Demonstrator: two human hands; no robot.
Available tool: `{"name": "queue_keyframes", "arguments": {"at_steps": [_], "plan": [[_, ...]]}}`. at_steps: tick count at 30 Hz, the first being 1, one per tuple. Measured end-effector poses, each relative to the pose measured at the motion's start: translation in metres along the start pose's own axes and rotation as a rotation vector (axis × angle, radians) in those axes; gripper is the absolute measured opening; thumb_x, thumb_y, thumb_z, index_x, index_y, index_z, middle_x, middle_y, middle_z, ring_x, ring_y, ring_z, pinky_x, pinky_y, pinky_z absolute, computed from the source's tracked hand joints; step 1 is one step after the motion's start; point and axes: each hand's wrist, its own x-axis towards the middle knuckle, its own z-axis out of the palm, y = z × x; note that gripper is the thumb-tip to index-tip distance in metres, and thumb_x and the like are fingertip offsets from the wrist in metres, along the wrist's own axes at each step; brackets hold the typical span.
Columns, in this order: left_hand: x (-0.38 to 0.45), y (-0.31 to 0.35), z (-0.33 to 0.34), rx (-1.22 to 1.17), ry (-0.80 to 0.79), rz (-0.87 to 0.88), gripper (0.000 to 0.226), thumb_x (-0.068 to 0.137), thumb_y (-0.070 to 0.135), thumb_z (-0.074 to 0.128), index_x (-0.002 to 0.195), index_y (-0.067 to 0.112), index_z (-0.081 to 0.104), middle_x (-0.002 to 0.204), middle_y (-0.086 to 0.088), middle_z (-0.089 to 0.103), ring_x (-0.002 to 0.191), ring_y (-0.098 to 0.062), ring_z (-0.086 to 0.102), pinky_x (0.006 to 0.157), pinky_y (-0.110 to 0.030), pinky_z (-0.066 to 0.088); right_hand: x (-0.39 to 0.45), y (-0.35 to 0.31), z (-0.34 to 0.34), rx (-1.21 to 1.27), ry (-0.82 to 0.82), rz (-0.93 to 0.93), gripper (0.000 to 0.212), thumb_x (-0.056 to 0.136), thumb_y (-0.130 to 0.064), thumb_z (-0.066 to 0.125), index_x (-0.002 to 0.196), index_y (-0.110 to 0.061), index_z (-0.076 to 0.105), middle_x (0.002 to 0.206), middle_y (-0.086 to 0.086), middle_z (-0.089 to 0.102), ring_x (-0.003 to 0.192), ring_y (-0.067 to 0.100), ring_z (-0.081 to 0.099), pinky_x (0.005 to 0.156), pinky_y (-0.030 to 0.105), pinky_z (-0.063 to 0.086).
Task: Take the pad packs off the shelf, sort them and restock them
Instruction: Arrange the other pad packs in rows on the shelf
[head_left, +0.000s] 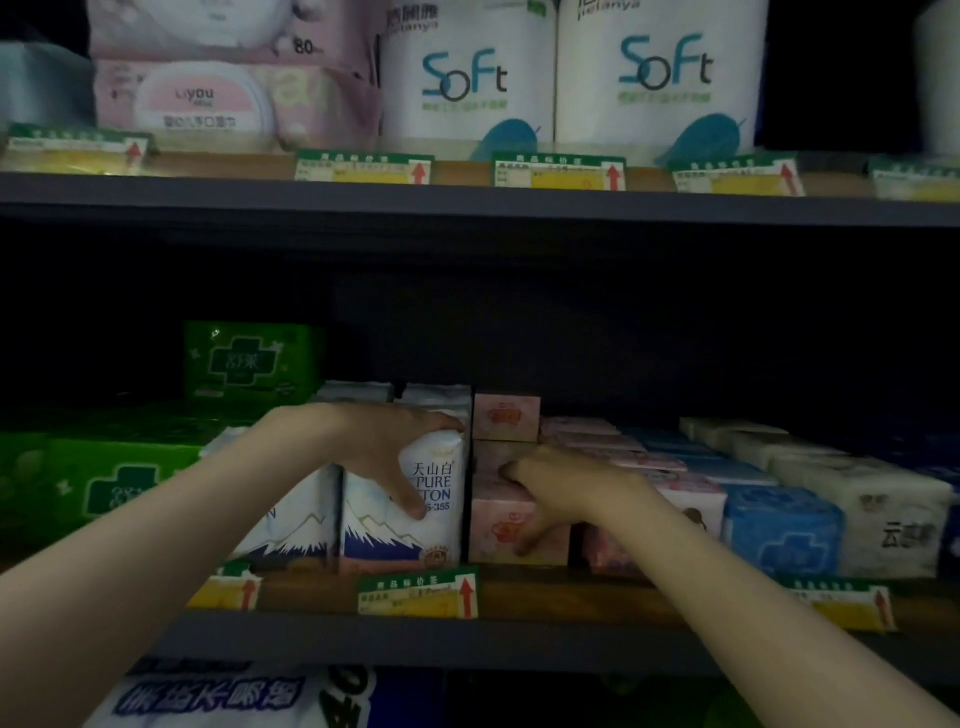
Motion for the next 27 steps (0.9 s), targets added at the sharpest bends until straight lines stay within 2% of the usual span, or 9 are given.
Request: {"name": "queue_keyframes", "arguments": {"at_steps": [6, 10, 14, 17, 18, 20, 22, 24, 27], "plan": [[0.001, 0.000, -0.001, -0.028, -0.007, 0.004, 0.100, 0.076, 0.043, 0.073, 0.149, 0.034, 0.005, 0.156, 0.013, 0.010, 0.141, -0.011, 0.018, 0.108, -0.022, 0.019, 0.005, -0.001, 0.003, 0.026, -0.001, 0.011, 0.074, 0.076, -0.048, 0.070, 0.136, -0.015, 0.042, 0.132, 0.008, 0.049, 0.121, 0.025, 0.043, 0.093, 0.032, 0.038], [0.000, 0.003, -0.001, -0.020, -0.003, -0.012, 0.101, 0.076, 0.041, 0.074, 0.149, 0.031, 0.005, 0.157, 0.011, 0.009, 0.142, -0.011, 0.017, 0.110, -0.022, 0.017, 0.005, -0.005, 0.005, 0.048, -0.009, 0.029, 0.083, 0.075, -0.049, 0.070, 0.143, -0.017, 0.034, 0.141, 0.010, 0.041, 0.129, 0.028, 0.035, 0.102, 0.037, 0.034], [-0.006, 0.016, -0.004, 0.075, -0.009, -0.028, 0.103, 0.078, 0.040, 0.073, 0.150, 0.025, 0.001, 0.158, 0.007, 0.008, 0.143, -0.014, 0.016, 0.114, -0.027, 0.015, -0.005, 0.000, -0.002, 0.087, 0.016, 0.039, 0.080, 0.076, -0.051, 0.069, 0.141, -0.017, 0.037, 0.140, 0.006, 0.044, 0.125, 0.024, 0.043, 0.105, 0.036, 0.036], [-0.011, 0.032, -0.013, 0.149, 0.104, 0.032, 0.095, 0.080, 0.046, 0.068, 0.150, 0.023, 0.009, 0.155, 0.004, 0.020, 0.139, -0.016, 0.026, 0.114, -0.030, 0.016, -0.026, 0.024, -0.021, 0.160, 0.094, 0.082, 0.081, 0.071, -0.060, 0.068, 0.140, -0.025, 0.041, 0.141, 0.000, 0.045, 0.133, 0.023, 0.034, 0.116, 0.040, 0.019], [-0.012, 0.040, -0.014, 0.147, 0.158, 0.066, 0.088, 0.081, 0.046, 0.066, 0.149, 0.022, 0.015, 0.153, 0.002, 0.027, 0.137, -0.017, 0.031, 0.113, -0.030, 0.016, -0.036, 0.035, -0.028, 0.197, 0.118, 0.106, 0.076, 0.071, -0.058, 0.069, 0.137, -0.027, 0.045, 0.138, -0.001, 0.048, 0.131, 0.021, 0.038, 0.114, 0.037, 0.023], [-0.008, 0.060, -0.013, 0.120, 0.228, 0.134, 0.073, 0.085, 0.040, 0.064, 0.145, 0.020, 0.028, 0.145, 0.000, 0.039, 0.129, -0.018, 0.041, 0.109, -0.030, 0.027, -0.061, 0.056, -0.040, 0.212, 0.084, 0.172, 0.072, 0.075, -0.051, 0.071, 0.136, -0.024, 0.046, 0.136, -0.002, 0.051, 0.121, 0.016, 0.047, 0.106, 0.029, 0.036], [0.002, 0.079, -0.006, 0.082, 0.221, 0.164, 0.059, 0.087, 0.035, 0.063, 0.139, 0.020, 0.039, 0.136, -0.001, 0.050, 0.119, -0.018, 0.050, 0.101, -0.031, 0.041, -0.081, 0.076, -0.040, 0.189, -0.036, 0.261, 0.085, 0.075, -0.049, 0.072, 0.145, -0.023, 0.032, 0.144, -0.002, 0.041, 0.127, 0.017, 0.042, 0.102, 0.023, 0.034], [0.016, 0.095, 0.003, 0.049, 0.147, 0.113, 0.050, 0.087, 0.032, 0.062, 0.133, 0.021, 0.045, 0.127, -0.001, 0.055, 0.110, -0.017, 0.054, 0.092, -0.031, 0.047, -0.090, 0.088, -0.026, 0.226, -0.155, 0.335, 0.096, 0.072, -0.049, 0.075, 0.148, -0.028, 0.021, 0.148, -0.004, 0.035, 0.131, 0.017, 0.038, 0.104, 0.022, 0.031], [0.035, 0.106, 0.017, 0.061, 0.048, 0.009, 0.053, 0.089, 0.032, 0.060, 0.136, 0.018, 0.041, 0.129, -0.004, 0.052, 0.112, -0.021, 0.053, 0.092, -0.032, 0.047, -0.087, 0.095, 0.011, 0.179, -0.136, 0.354, 0.108, 0.068, -0.052, 0.076, 0.150, -0.032, 0.008, 0.154, -0.003, 0.025, 0.136, 0.019, 0.033, 0.113, 0.030, 0.027]]}}
